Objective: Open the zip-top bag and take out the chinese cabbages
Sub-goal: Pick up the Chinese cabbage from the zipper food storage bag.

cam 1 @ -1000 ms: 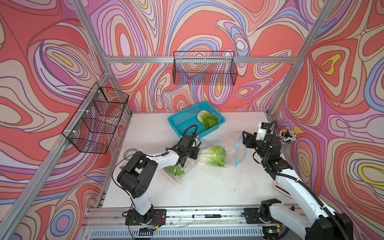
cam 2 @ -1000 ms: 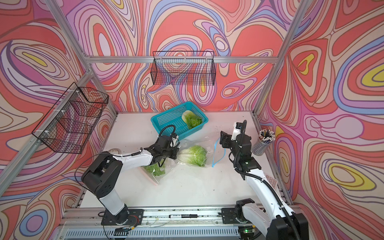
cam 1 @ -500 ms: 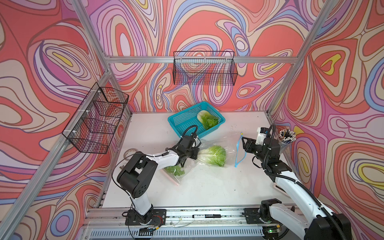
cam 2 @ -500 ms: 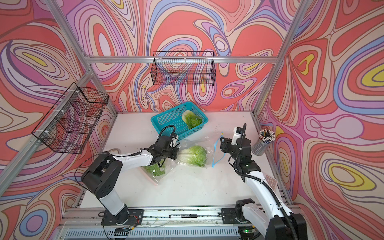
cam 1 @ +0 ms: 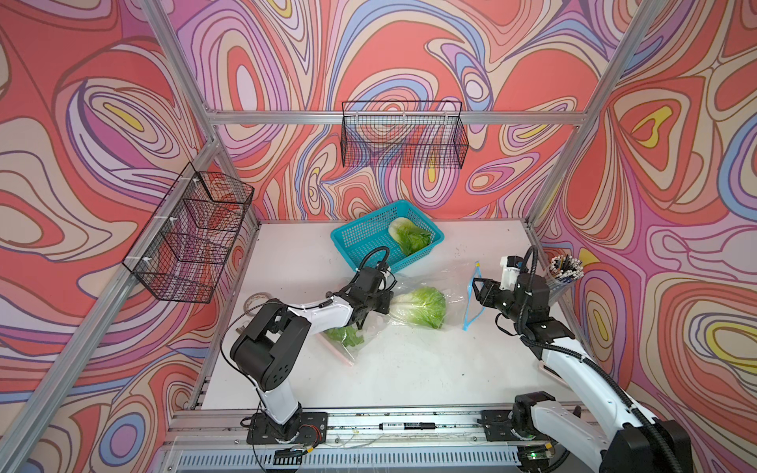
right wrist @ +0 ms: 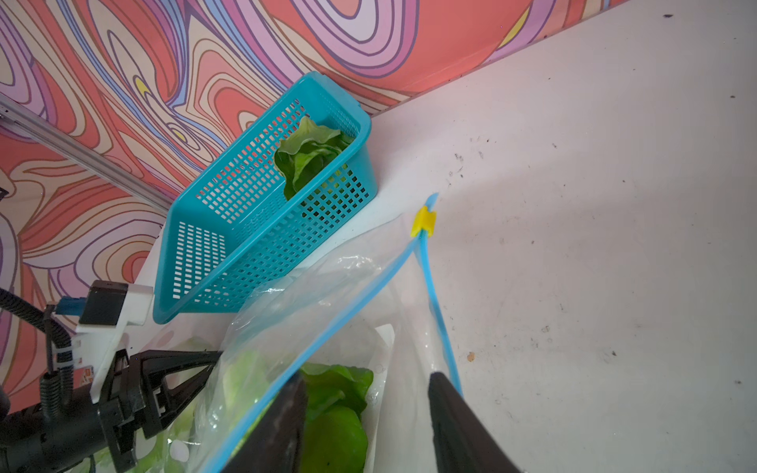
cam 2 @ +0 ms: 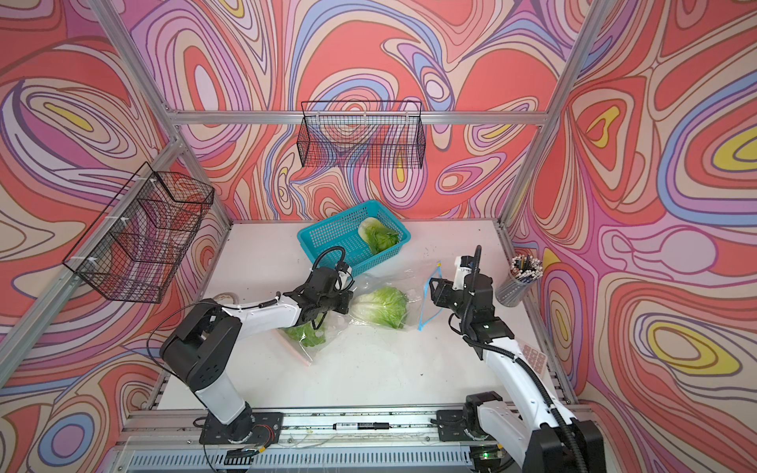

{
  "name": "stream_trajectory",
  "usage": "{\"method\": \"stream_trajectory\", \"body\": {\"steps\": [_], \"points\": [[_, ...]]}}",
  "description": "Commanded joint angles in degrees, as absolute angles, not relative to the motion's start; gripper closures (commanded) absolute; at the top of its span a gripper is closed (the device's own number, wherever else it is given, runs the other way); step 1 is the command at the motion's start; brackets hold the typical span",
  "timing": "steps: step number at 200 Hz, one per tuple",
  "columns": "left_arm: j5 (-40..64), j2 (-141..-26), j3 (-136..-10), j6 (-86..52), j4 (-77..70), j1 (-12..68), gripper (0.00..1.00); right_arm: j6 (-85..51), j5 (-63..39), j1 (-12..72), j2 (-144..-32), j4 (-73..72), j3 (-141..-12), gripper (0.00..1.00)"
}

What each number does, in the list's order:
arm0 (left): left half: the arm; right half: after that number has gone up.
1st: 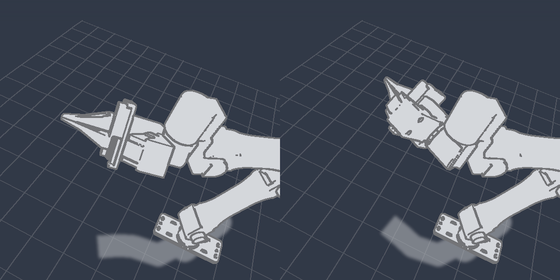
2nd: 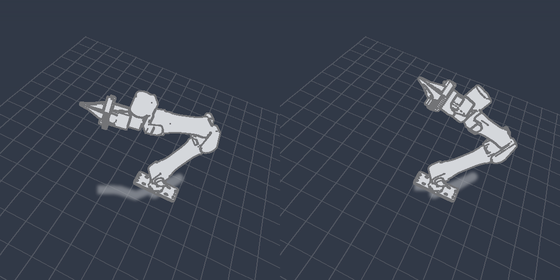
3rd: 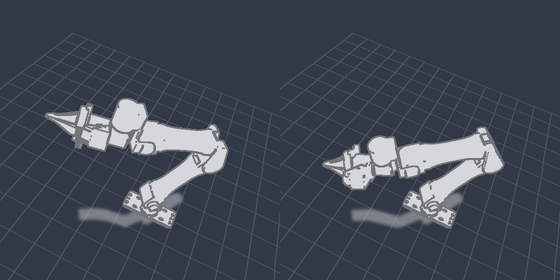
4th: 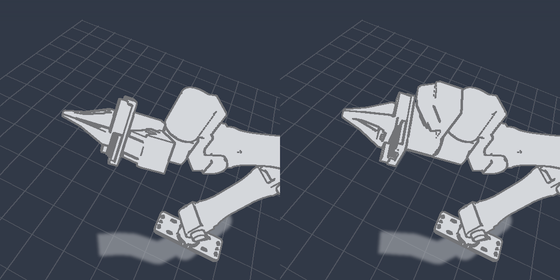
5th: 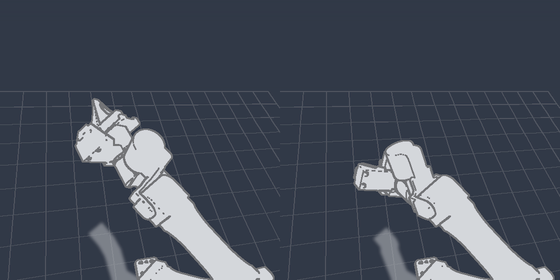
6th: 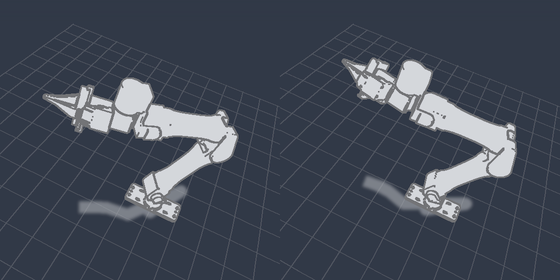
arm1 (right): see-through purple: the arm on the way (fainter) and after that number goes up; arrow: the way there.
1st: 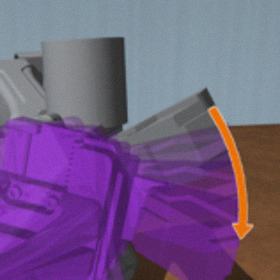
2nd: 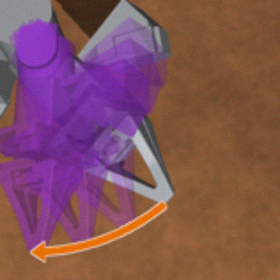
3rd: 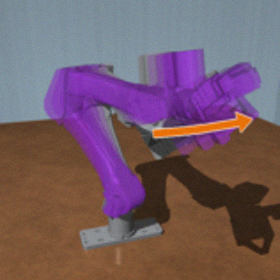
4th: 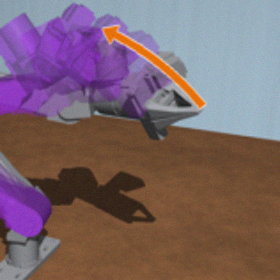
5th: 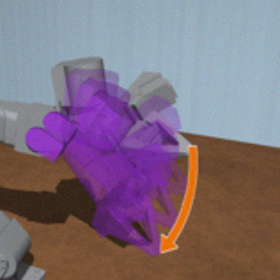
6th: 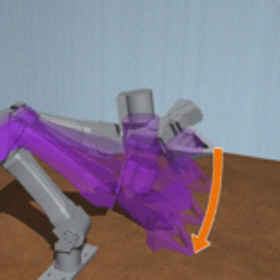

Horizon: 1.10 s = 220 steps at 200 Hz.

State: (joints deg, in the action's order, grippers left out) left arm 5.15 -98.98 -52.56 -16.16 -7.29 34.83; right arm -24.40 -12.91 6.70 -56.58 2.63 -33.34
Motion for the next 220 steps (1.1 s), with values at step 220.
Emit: {"method": "stream_trajectory", "body": {"steps": [220], "points": [[8.46,-98.36,-52.12,-18.36,-9.93,34.54,1.00,-24.99,-42.66,6.45,-71.35,-4.27,-28.54,0.55]]}}
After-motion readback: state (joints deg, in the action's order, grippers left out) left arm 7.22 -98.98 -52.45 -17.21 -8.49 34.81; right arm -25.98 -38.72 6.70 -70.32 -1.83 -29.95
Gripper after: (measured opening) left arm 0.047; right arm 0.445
